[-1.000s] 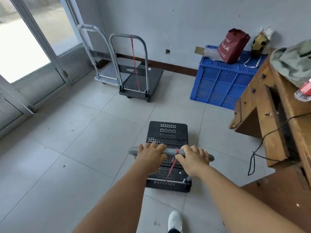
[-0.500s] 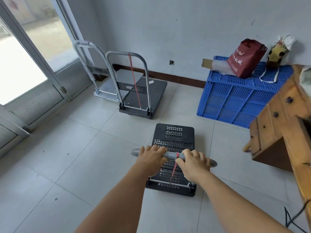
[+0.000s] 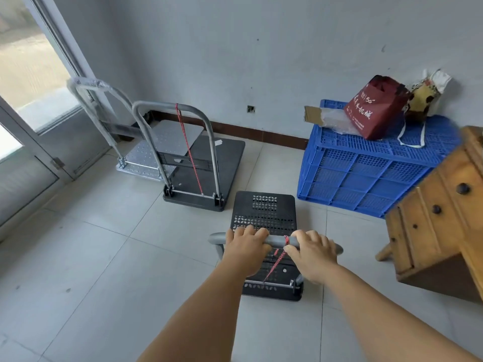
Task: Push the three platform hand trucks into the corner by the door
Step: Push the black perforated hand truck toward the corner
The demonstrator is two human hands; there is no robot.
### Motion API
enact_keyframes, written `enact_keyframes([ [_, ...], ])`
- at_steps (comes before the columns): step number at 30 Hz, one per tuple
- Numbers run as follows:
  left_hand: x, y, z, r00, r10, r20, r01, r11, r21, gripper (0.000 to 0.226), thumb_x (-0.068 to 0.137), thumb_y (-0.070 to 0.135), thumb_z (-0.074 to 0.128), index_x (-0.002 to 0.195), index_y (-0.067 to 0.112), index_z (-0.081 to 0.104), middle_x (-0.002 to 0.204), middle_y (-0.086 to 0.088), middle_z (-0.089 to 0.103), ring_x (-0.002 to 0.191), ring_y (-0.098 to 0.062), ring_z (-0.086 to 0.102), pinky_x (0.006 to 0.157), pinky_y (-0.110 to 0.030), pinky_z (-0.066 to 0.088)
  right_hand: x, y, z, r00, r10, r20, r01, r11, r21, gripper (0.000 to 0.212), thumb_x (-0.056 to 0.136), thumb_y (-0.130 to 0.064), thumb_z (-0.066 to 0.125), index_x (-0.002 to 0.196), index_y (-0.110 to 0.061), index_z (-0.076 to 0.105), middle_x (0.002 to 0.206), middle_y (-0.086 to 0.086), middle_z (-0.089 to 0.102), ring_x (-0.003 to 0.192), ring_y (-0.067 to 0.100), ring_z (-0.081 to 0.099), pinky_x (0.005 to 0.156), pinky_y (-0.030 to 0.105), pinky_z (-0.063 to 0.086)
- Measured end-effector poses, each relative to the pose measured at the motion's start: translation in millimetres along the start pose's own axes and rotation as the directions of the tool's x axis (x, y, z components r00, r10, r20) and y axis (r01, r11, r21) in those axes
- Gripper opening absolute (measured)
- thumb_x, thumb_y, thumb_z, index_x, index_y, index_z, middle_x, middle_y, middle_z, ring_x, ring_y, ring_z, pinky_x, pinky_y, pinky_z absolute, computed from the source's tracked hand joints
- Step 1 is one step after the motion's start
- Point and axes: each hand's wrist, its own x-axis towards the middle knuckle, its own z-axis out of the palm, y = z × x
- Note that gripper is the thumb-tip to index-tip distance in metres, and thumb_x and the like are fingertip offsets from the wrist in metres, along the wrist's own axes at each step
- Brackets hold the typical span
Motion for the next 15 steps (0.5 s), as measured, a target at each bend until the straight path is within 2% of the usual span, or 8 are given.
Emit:
enact_keyframes([
  [3,36.7,-10.5,-15.7,1.000,0.012,0.002,-0.012,1.000,-0.027,0.034,0.098,0.038,0.032,0.130,0.028,0.039,0.127,-0.004,0.047,0.124,-0.029,0.037,0.113,-0.050,0.018,36.7,-9.8,-16.2,1.000,0.022,0.015,-0.021,1.000,-0.021,0.039,0.096,-0.051,0.030,0.129,-0.031,0.038,0.134,0.002,0.042,0.125,0.024,0.036,0.106,0.038,0.024],
  [7,83.3,-29.9,-33.2,1.000,0.026,-0.009,-0.027,1.000,-0.012,0.034,0.098,0.038,0.031,0.129,0.028,0.040,0.125,-0.003,0.048,0.121,-0.028,0.039,0.107,-0.046,0.022,80.5,-24.4,-31.7,0.999,0.040,0.004,-0.040,0.999,-0.016,0.039,0.096,-0.051,0.030,0.129,-0.031,0.038,0.134,0.003,0.043,0.125,0.024,0.037,0.104,0.038,0.025],
  [15,163.4,-51.2,-67.5,0.999,0.047,0.008,-0.047,0.999,0.025,0.035,0.098,0.039,0.031,0.131,0.029,0.038,0.125,-0.004,0.048,0.122,-0.029,0.038,0.113,-0.051,0.020,161.7,-37.2,-55.5,0.998,0.060,-0.005,-0.060,0.998,0.004,0.042,0.096,-0.053,0.030,0.130,-0.031,0.038,0.134,0.005,0.043,0.124,0.026,0.037,0.105,0.041,0.025],
])
